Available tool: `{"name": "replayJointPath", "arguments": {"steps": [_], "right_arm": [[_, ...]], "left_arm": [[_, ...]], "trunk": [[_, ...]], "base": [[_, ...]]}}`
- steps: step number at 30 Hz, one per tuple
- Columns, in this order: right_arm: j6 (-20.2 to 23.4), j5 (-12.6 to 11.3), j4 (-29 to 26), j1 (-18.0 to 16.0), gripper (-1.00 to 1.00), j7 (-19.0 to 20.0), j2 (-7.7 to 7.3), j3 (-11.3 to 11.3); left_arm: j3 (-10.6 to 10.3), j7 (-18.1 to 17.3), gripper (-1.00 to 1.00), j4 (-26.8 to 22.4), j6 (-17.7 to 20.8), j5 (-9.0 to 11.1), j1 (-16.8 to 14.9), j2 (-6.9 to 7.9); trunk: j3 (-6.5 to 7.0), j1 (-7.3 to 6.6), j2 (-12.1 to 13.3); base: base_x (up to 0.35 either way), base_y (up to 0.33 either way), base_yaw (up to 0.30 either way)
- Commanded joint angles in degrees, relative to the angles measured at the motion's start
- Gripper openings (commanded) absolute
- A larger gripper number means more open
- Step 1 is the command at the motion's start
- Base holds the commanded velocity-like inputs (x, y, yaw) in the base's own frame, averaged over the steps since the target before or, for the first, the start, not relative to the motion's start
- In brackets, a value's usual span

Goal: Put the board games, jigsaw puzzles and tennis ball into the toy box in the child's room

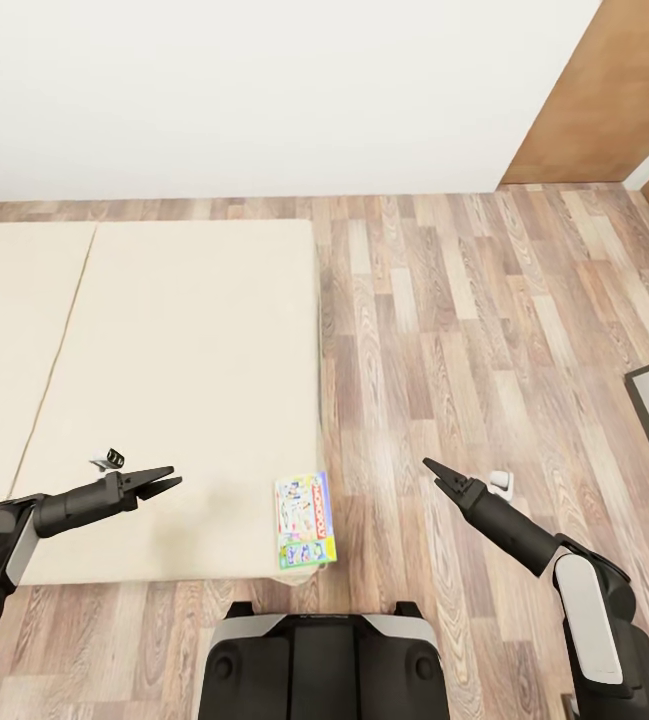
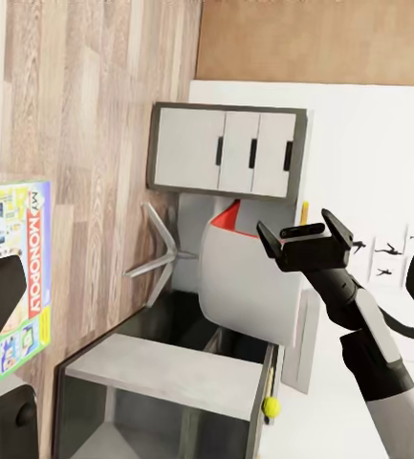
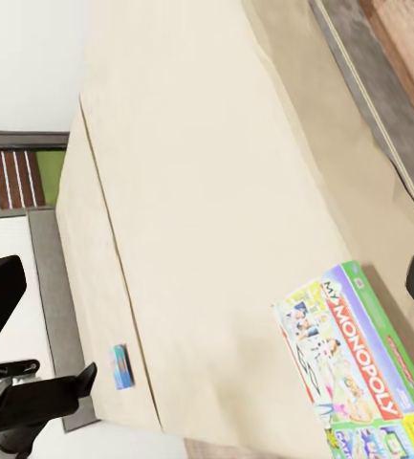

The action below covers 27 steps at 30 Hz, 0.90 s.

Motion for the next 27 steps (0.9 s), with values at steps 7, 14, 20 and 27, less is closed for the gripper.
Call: {"name": "replayJointPath", "arguments": {"steps": [7, 14, 20, 27], "right_arm": [[0.36, -0.02, 0.1, -0.04, 1.0, 0.24, 0.01, -0.2], [0.32, 0.1, 0.14, -0.04, 1.0, 0.2, 0.05, -0.16], [0.31, 0.18, 0.14, -0.04, 1.0, 0.17, 0.08, -0.16], [0.31, 0.04, 0.13, -0.04, 1.0, 0.21, 0.05, -0.16]], "left_arm": [[0.0, -0.19, 1.0, 0.01, 0.47, -0.04, -0.02, -0.11], [0.04, -0.11, 1.0, 0.01, 0.33, -0.04, -0.02, -0.15], [0.05, -0.06, 1.0, -0.01, 0.28, -0.04, -0.02, -0.15], [-0.02, -0.05, 1.0, -0.06, 0.26, -0.04, -0.02, -0.28]], "trunk": [[0.56, 0.03, -0.08], [1.18, 0.03, -0.08], [1.72, 0.03, -0.08], [2.35, 0.03, -0.08]], "base": [[0.0, 0.0, 0.069], [0.0, 0.0, 0.071], [0.0, 0.0, 0.071], [0.0, 0.0, 0.071]]}}
